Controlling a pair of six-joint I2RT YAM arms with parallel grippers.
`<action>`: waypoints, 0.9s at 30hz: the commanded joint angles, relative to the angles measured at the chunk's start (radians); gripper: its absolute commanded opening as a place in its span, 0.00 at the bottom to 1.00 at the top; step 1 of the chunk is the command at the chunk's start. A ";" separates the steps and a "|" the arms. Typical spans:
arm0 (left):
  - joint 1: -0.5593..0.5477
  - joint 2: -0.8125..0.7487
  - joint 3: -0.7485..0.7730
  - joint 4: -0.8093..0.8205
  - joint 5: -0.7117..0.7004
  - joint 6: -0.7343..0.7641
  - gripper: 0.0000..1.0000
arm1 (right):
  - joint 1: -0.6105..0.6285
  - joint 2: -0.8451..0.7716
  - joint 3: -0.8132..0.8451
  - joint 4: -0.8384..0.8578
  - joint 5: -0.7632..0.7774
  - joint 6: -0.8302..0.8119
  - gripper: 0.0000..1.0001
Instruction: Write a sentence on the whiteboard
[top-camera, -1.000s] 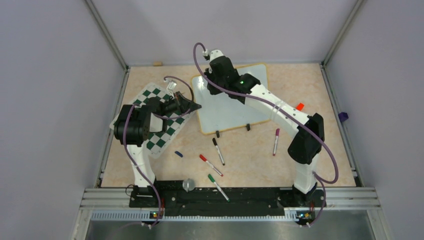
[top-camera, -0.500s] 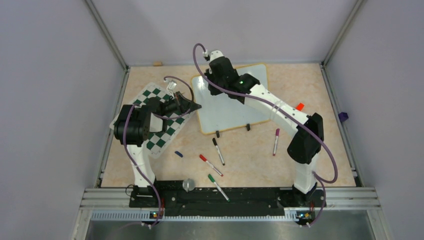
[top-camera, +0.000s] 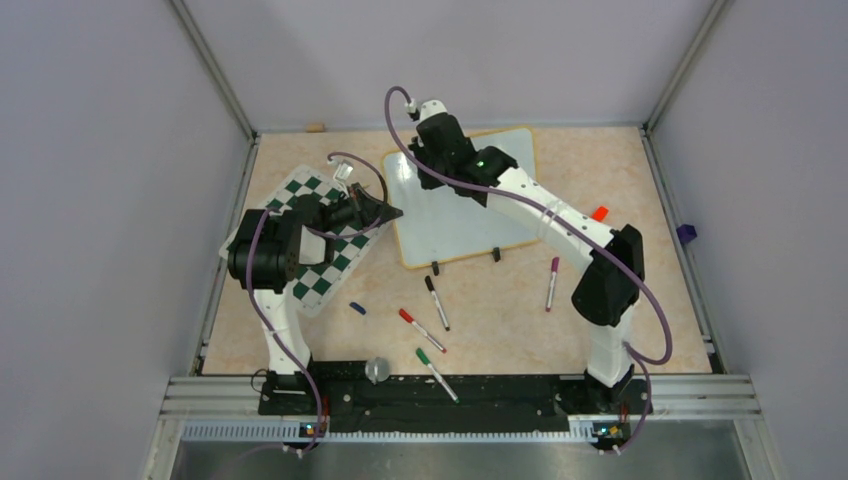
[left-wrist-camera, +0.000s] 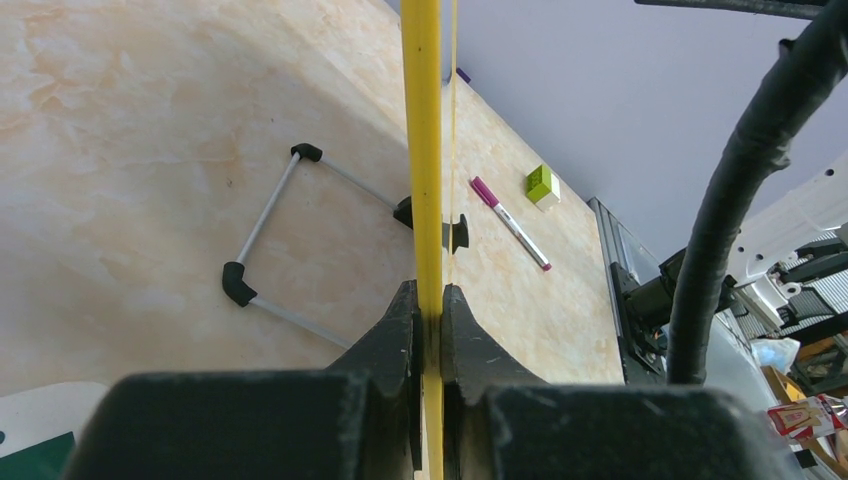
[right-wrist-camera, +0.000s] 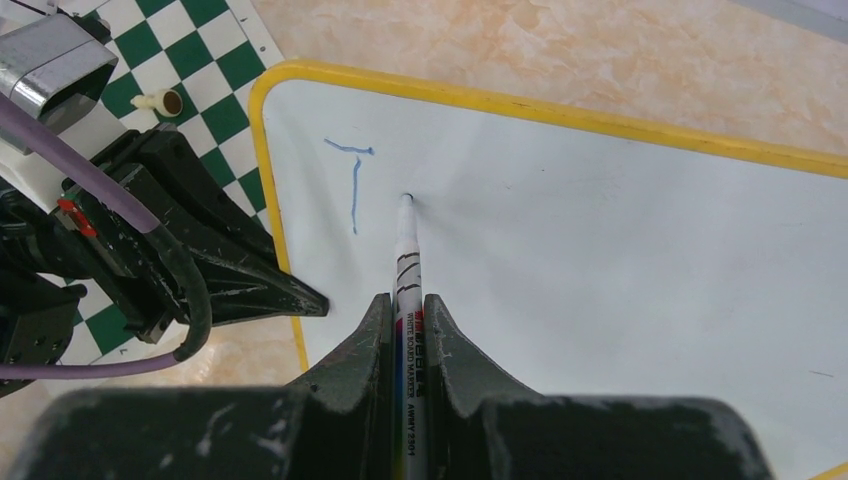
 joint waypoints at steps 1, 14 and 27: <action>0.004 -0.042 -0.012 0.111 0.012 0.075 0.00 | -0.004 0.017 0.062 0.009 0.023 0.005 0.00; 0.004 -0.044 -0.015 0.111 0.010 0.077 0.00 | -0.004 0.038 0.077 0.000 -0.004 0.005 0.00; 0.004 -0.043 -0.013 0.111 0.014 0.078 0.00 | -0.004 0.056 0.089 -0.011 -0.036 0.005 0.00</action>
